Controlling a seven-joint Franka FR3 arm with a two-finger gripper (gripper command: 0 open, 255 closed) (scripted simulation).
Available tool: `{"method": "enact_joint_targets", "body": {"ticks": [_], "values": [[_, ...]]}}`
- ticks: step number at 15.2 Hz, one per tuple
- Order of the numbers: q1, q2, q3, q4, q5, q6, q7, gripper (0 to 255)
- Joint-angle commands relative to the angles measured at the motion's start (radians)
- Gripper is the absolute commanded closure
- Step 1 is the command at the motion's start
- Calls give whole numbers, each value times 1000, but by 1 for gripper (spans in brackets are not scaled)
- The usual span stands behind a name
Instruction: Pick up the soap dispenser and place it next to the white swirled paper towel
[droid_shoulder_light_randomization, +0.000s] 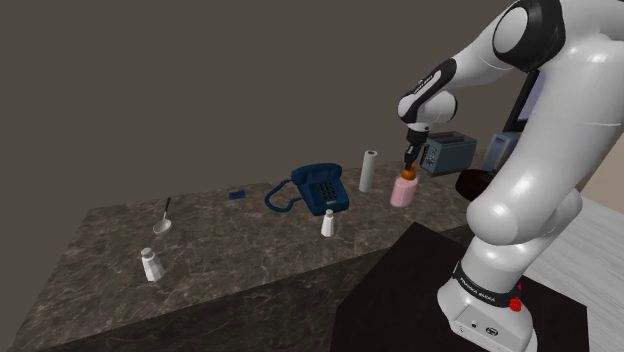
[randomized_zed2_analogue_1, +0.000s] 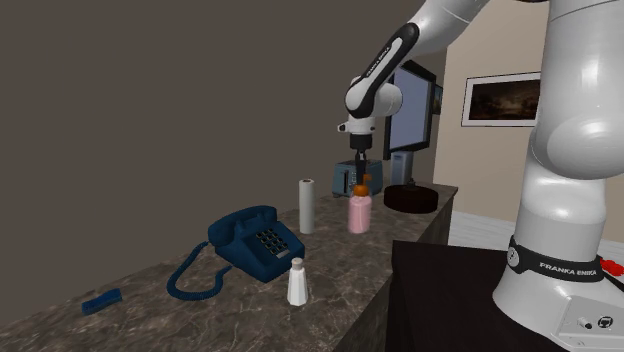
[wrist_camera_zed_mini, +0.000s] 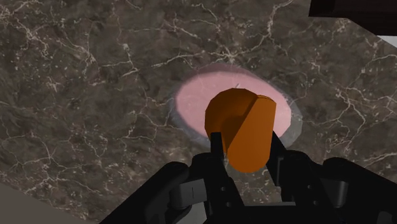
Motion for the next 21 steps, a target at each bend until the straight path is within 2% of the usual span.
{"method": "enact_joint_targets", "body": {"ticks": [1, 8, 15, 16, 21], "values": [[0, 19, 1, -7, 9, 26, -4, 255], [-5, 91, 8, -27, 48, 113, -30, 255], [-5, 91, 8, -27, 48, 113, -30, 255], [-5, 91, 8, -27, 48, 113, -30, 0], [-5, 91, 8, -27, 48, 113, -30, 0]]}}
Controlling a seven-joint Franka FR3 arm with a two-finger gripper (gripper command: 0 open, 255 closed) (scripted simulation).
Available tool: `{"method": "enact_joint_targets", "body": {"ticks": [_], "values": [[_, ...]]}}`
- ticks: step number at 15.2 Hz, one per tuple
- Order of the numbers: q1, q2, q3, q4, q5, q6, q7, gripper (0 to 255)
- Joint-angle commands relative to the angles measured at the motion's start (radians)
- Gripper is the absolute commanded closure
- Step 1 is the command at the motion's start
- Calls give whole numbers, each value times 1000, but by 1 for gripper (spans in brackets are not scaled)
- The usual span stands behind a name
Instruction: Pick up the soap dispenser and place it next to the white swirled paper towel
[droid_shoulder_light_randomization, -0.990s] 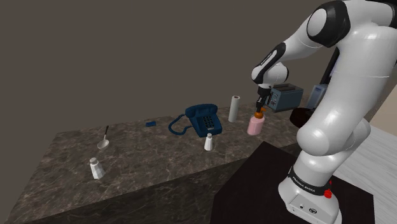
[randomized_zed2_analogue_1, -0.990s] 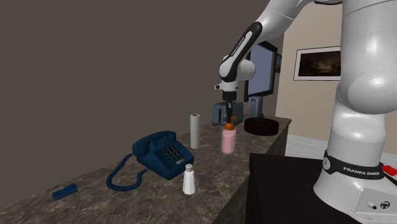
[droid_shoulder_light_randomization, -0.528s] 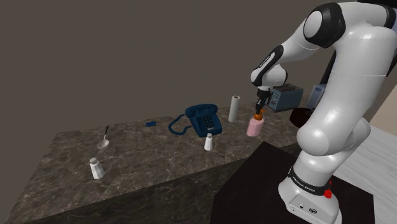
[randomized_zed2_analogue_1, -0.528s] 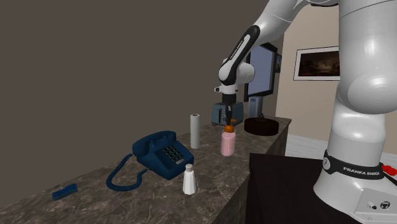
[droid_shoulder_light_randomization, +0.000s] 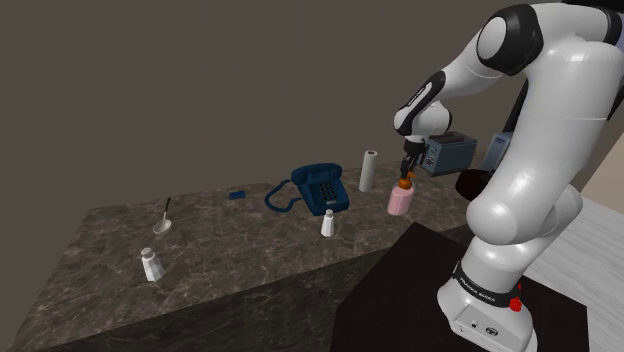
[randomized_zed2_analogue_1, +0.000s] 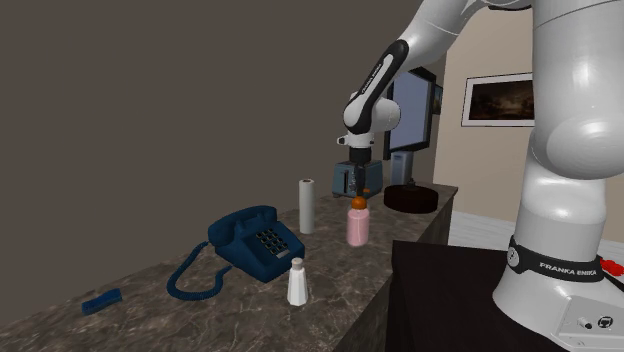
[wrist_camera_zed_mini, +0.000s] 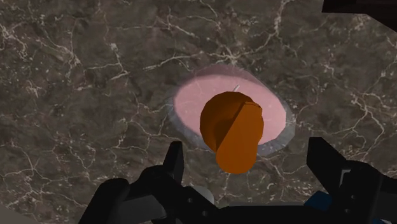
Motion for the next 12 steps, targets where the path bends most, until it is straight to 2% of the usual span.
{"method": "enact_joint_targets", "body": {"ticks": [1, 4, 12], "values": [[3, -29, -4, 6, -16, -33, 11, 0], [10, -102, -9, 29, -54, -125, 38, 0], [9, -102, -8, 29, -54, -125, 38, 0]]}}
